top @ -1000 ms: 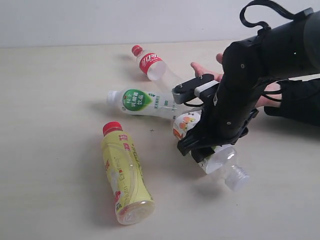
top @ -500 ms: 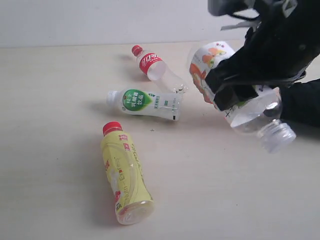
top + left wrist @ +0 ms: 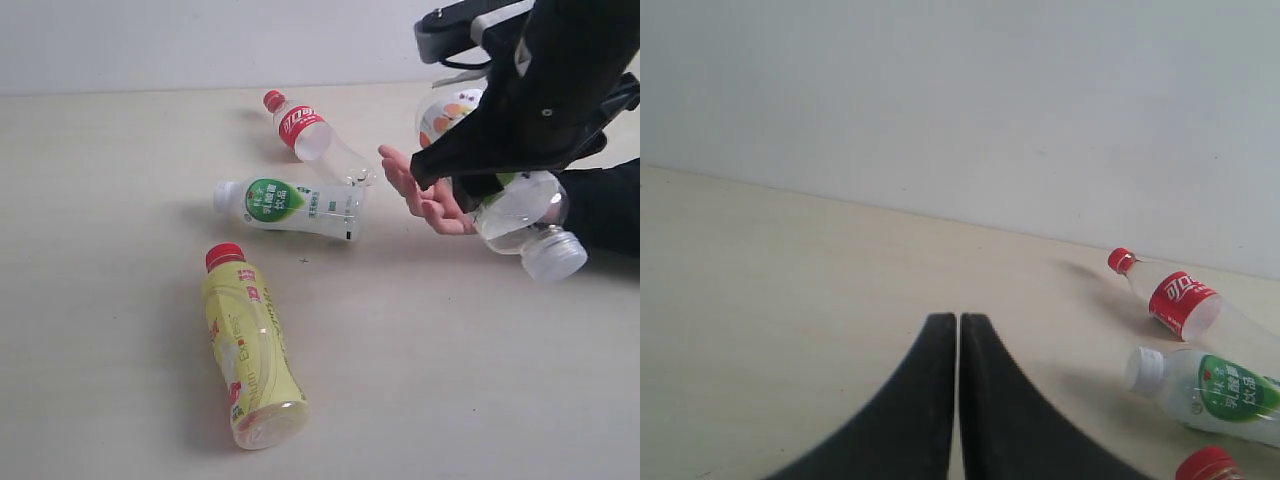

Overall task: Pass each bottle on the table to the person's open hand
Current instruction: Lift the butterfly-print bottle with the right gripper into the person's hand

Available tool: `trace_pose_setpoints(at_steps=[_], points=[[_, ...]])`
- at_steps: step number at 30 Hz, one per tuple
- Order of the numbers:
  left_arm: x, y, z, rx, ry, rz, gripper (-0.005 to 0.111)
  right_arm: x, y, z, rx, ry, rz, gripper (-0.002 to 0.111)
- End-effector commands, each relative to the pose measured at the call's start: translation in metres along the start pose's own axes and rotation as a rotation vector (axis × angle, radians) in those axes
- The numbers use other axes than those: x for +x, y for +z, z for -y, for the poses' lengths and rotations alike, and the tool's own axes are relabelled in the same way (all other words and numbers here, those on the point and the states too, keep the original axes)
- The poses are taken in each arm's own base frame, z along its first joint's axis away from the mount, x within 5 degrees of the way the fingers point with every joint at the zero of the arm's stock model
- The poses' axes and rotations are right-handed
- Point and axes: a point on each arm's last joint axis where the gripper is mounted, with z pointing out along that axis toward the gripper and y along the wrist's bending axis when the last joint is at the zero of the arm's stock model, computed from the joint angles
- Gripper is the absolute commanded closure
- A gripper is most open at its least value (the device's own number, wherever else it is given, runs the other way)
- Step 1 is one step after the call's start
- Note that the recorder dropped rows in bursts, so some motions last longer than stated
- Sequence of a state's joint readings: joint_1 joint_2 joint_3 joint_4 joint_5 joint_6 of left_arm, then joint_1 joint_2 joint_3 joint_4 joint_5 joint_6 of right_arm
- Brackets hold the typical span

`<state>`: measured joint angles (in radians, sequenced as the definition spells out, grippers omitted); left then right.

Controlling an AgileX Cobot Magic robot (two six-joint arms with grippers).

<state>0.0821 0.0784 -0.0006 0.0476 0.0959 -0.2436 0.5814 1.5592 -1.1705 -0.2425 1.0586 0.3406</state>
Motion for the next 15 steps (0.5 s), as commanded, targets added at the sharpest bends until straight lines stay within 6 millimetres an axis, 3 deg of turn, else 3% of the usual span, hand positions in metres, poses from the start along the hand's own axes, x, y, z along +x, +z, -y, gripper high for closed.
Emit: trace_pose_setpoints(at_steps=[1,7,15], points=[[0.000,0.000,0.000,0.000,-0.006,0.004,0.103,-0.016,0.025,-0.003,0.056,0.031,0.033,0.108],[0.000,0.000,0.000,0.000,-0.006,0.004,0.103,-0.028,0.054,-0.006,0.059,0.060,-0.013,0.108],[0.000,0.000,0.000,0.000,-0.006,0.004,0.103,-0.034,0.066,-0.008,0.041,0.066,0.003,0.108]])
